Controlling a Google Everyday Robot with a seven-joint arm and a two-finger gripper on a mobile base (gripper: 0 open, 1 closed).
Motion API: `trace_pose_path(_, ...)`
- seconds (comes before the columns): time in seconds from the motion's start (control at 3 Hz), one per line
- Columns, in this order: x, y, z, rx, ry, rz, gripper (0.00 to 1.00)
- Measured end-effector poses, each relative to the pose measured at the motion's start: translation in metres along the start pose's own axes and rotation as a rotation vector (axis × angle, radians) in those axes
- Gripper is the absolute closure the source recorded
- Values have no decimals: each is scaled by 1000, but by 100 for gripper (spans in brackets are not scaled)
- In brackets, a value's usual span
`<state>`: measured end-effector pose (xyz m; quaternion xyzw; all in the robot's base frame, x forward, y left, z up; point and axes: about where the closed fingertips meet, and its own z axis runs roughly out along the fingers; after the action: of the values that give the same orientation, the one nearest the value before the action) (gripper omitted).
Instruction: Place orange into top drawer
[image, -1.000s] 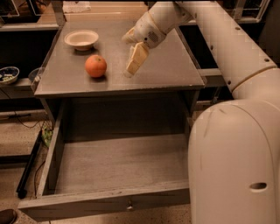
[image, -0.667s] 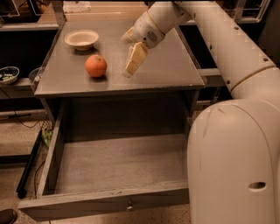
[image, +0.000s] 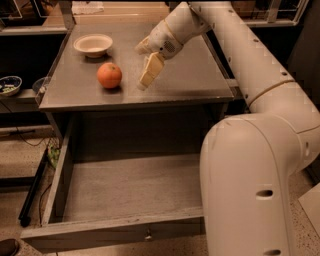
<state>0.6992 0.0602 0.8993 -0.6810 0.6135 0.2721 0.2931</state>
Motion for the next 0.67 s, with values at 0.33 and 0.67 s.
trace_pose_path(0.33,3,-16,31,-45,-35,22,0)
trace_pose_path(0.67,3,-17,32,-45,-36,22,0)
